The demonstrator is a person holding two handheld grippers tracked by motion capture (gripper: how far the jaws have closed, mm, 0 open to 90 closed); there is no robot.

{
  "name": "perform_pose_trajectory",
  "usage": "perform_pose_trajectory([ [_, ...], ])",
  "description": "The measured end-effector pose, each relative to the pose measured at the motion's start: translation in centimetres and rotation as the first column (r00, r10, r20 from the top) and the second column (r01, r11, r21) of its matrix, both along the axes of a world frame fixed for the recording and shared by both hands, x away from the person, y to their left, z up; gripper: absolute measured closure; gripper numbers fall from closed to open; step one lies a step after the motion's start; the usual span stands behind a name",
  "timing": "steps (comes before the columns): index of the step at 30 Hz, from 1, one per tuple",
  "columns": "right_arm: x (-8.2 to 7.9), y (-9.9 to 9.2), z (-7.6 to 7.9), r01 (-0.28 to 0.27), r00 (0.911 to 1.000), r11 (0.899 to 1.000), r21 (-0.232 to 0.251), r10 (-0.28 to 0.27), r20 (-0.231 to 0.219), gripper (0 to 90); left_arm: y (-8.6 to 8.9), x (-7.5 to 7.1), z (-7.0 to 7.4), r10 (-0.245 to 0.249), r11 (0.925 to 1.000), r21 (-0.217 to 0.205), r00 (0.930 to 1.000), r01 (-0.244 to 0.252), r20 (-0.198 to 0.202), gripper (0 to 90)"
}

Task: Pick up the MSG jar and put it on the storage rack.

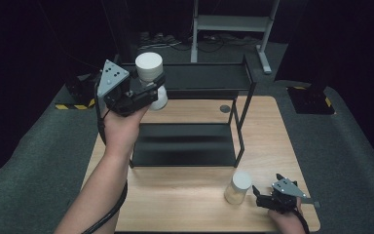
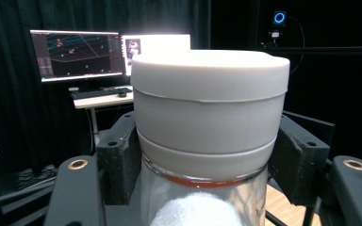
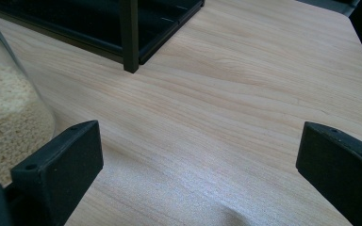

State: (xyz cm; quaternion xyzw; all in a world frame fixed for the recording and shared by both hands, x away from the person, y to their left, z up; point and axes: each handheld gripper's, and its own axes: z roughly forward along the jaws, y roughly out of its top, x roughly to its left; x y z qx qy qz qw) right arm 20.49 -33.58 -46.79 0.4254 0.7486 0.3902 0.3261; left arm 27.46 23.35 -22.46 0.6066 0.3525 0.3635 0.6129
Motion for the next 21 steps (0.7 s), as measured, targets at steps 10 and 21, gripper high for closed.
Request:
perform_pose_trajectory([
  [10, 0.0, -0.1, 0.0, -0.003, 1.0, 1.0, 0.004, 0.003, 0.001, 0.6, -0.9, 1.5, 1.0, 0.027, 0.9996, 0.005, 0.9996, -0.027, -0.003, 34.8],
  [21, 0.0, -0.2, -0.1, -0.004, 1.0, 1.0, 0.012, 0.004, 0.002, 0.6, -1.9, 3.1, 1.7, 0.061, 0.9981, 0.01, 0.9979, -0.061, -0.023, 34.8],
])
